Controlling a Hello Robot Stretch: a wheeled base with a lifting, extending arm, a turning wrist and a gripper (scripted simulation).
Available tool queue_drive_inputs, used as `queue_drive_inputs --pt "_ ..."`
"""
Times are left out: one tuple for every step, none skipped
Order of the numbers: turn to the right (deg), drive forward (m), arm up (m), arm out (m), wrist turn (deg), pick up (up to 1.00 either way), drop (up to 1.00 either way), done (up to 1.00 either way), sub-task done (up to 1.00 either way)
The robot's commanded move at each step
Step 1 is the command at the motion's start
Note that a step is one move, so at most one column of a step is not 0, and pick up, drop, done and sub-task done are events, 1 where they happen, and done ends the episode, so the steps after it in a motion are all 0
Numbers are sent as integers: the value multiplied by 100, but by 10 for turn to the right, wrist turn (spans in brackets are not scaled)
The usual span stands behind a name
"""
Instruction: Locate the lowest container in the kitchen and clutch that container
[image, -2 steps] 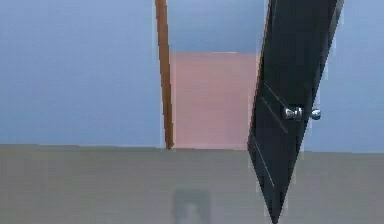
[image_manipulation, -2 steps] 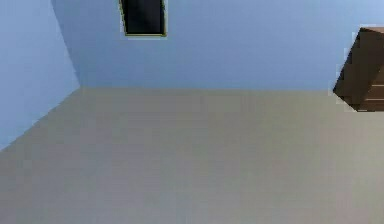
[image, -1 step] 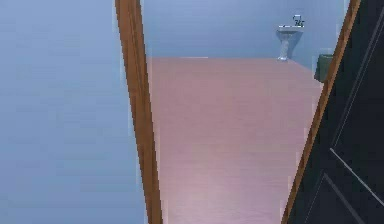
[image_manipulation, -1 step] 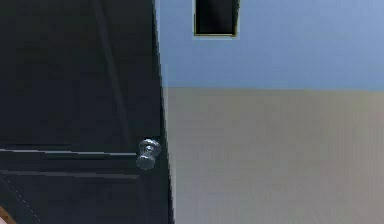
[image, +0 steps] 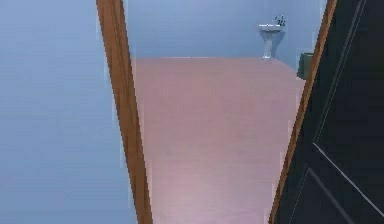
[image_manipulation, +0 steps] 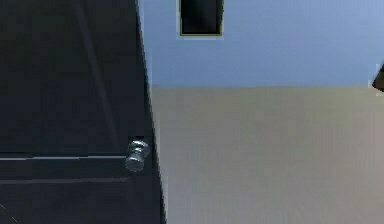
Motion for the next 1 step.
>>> queue_drive_inputs --pt "0 100 0 0 0 0 0 0 0"
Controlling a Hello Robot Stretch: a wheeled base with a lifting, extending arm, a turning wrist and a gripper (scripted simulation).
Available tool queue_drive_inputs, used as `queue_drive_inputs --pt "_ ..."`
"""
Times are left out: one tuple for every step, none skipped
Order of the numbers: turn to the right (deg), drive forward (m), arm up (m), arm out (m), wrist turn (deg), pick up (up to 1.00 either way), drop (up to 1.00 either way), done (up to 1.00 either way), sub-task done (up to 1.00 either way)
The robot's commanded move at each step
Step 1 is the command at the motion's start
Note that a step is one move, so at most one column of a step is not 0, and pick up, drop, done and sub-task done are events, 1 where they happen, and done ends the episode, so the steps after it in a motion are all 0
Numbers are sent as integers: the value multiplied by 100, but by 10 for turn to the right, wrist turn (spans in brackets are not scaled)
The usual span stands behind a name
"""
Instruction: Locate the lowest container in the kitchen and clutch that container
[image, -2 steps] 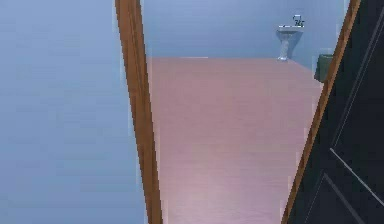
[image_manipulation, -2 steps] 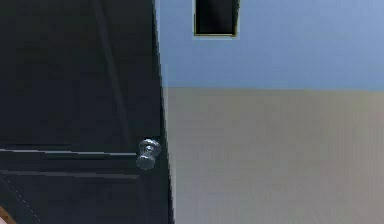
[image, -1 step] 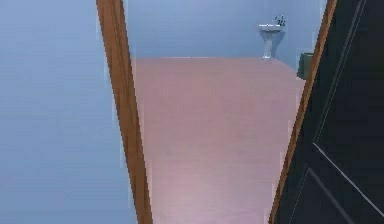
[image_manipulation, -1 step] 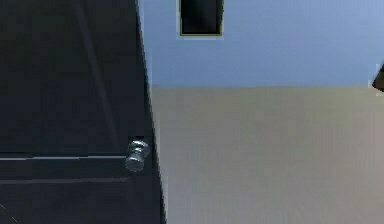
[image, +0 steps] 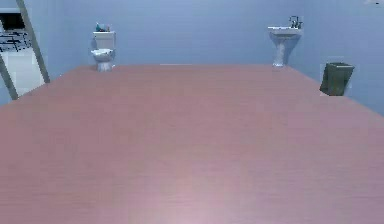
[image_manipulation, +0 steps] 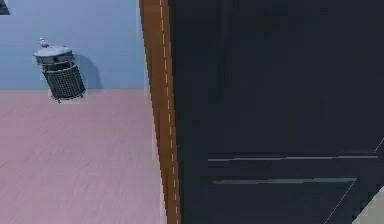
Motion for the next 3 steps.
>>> queue_drive_inputs --pt "-60 0 0 0 0 0 0 0 0" --pt "0 10 0 0 0 0 0 0 0" --pt "-300 0 0 0 0 0 0 0 0"
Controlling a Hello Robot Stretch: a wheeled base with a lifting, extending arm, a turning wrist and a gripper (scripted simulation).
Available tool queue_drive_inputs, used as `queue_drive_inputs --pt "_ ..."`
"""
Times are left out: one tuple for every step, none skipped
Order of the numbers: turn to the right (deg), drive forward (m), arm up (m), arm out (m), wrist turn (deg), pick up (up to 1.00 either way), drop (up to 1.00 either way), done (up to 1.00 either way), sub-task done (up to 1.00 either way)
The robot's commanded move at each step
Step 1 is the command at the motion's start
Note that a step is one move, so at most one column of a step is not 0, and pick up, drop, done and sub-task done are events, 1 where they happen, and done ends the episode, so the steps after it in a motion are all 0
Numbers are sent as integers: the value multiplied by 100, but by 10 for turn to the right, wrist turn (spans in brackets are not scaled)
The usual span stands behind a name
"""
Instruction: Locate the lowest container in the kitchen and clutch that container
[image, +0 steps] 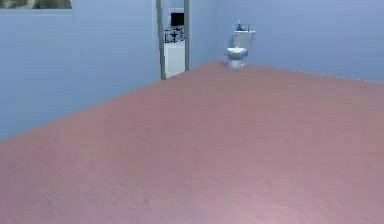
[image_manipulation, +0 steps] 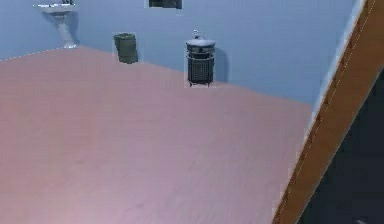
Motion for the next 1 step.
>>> queue_drive_inputs --pt "-30 0 0 0 0 0 0 0 0"
